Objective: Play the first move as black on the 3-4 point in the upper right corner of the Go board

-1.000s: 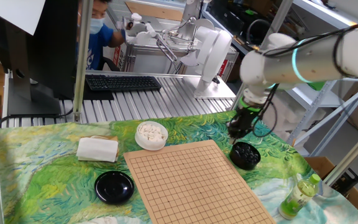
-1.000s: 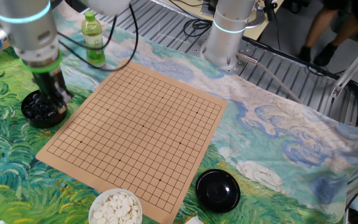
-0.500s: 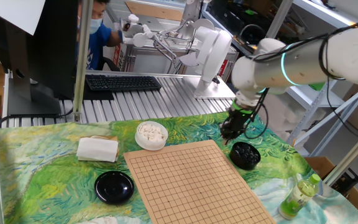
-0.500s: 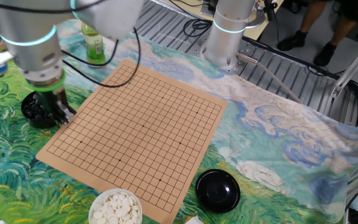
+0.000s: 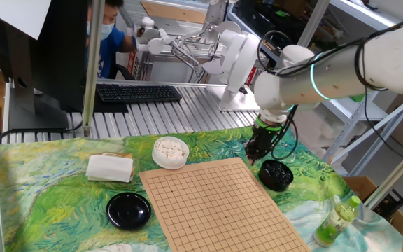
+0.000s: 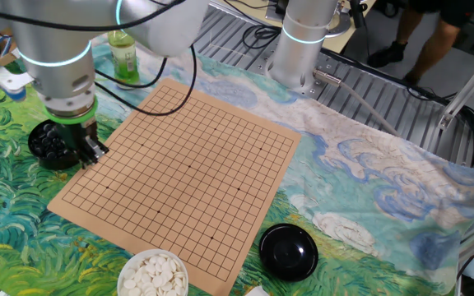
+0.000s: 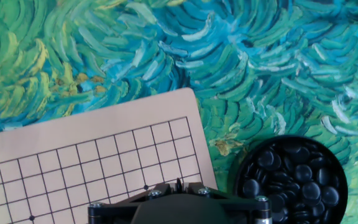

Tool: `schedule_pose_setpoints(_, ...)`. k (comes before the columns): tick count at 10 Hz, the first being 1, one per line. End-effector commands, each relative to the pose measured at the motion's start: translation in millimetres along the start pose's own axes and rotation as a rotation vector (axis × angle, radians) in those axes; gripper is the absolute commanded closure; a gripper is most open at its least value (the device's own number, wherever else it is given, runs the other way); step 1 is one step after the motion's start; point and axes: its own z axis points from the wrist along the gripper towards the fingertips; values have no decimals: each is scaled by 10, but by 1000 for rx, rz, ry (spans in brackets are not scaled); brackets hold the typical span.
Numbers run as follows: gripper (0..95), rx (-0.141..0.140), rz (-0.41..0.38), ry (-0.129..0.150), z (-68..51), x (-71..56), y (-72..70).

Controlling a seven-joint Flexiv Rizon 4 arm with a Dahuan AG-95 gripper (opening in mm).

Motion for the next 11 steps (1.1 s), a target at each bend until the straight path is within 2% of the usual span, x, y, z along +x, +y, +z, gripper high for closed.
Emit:
schedule_pose_setpoints(1, 950, 107, -39, -28, -44, 26, 26)
schedule_pose_setpoints(2, 950, 126, -42, -30, -60, 31, 40)
schedule_pose_setpoints(8, 950, 190, -4, -42, -67, 14, 36)
schedule_pose_setpoints(11, 950, 184, 20, -61, -67, 14, 36)
